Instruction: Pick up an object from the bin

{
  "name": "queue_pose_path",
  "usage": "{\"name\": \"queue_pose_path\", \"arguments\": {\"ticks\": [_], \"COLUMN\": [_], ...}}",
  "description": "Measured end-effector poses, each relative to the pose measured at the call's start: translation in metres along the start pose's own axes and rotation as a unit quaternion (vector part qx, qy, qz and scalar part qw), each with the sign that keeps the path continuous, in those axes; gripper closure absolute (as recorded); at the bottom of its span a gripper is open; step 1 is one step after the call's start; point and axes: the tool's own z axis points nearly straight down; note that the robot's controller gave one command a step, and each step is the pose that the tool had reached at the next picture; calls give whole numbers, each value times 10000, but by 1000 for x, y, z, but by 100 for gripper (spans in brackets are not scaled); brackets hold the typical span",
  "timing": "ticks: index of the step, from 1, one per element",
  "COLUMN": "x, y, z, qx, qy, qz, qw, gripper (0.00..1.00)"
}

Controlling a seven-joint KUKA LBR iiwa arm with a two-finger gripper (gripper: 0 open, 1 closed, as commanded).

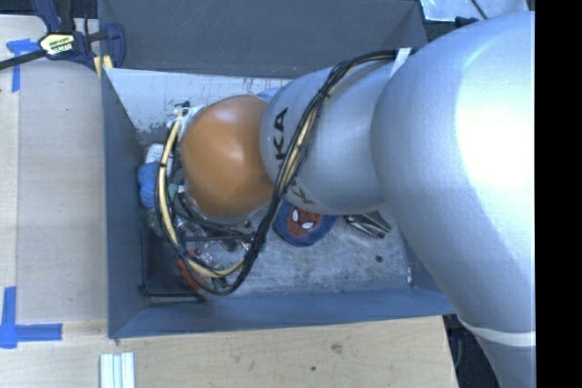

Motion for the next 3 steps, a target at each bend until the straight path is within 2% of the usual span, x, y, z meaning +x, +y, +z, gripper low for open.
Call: {"name": "queue_pose_path", "arguments": {"ticks": [1,2,3], "x": [11,-3,7], "y": [28,17,19], "z": [-31,-30,0], "qx": [-1,6,23], "qy": [-21,-59,-13], "qz": [-419,-1510,-2910], "qw": [9991,9885,9567], "gripper": [0,0,0]}}
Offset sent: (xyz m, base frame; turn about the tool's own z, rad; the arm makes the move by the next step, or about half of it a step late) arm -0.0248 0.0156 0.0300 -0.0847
